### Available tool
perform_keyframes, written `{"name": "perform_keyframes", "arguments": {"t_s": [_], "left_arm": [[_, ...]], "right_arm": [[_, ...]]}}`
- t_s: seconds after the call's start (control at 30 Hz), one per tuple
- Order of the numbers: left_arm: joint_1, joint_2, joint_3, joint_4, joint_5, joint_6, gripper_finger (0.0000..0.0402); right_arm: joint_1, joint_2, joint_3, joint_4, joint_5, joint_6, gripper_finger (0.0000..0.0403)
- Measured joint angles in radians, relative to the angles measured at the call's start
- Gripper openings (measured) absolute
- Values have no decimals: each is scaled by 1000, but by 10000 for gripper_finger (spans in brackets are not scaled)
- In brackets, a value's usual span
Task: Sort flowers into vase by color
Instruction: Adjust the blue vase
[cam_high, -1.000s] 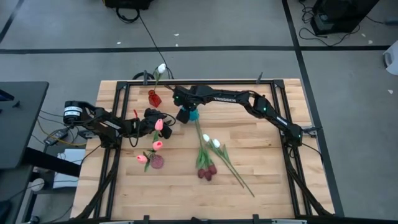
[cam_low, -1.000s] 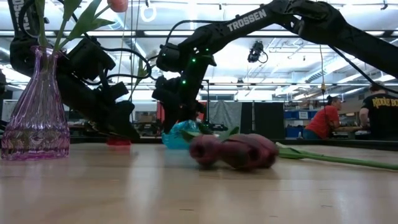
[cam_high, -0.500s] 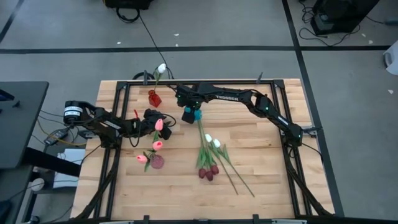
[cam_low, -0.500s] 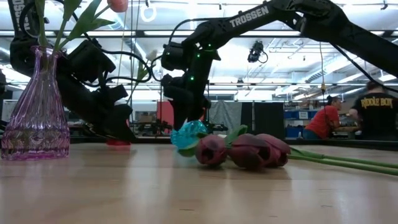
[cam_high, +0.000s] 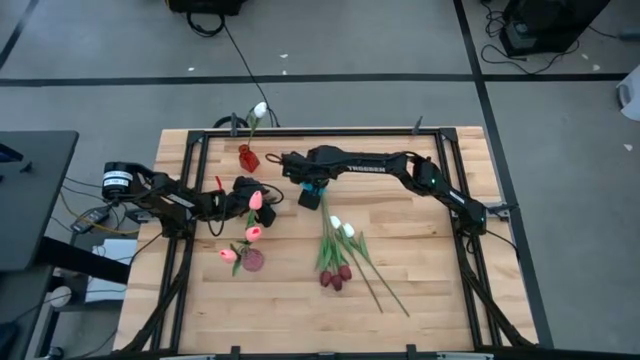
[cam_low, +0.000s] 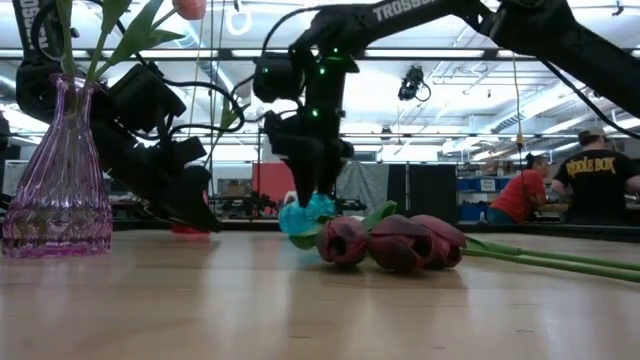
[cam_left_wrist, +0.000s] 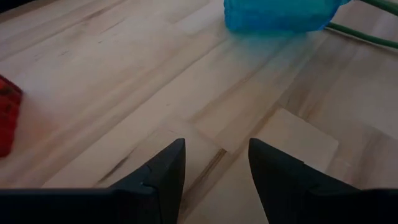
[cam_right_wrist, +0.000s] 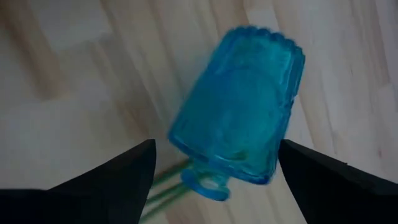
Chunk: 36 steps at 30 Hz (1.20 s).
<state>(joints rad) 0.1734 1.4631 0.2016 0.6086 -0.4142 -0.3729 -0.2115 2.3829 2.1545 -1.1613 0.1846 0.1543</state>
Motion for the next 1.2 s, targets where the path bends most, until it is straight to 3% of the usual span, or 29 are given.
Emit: {"name": "perform_keyframes", "arguments": {"t_s": [0.37, 0.47, 0.6, 0.73, 1.03, 1.2], "left_arm": [[0, 0, 0, 7, 7, 24, 182], [0, 0, 0, 8, 7, 24, 182], [0, 0, 0, 22, 6, 24, 182], [0, 0, 0, 36, 7, 24, 182], [0, 0, 0, 71, 7, 24, 182], [0, 0, 0, 70, 7, 25, 182]], "right_arm": [[28, -202, -155, 112, 102, 80, 347], [40, -281, -321, 271, 141, 116, 347], [72, -387, -593, 597, 106, 150, 347], [78, -445, -749, 753, 105, 228, 347], [95, -386, -778, 780, 145, 275, 343], [95, -388, -806, 848, 175, 286, 297]]}}
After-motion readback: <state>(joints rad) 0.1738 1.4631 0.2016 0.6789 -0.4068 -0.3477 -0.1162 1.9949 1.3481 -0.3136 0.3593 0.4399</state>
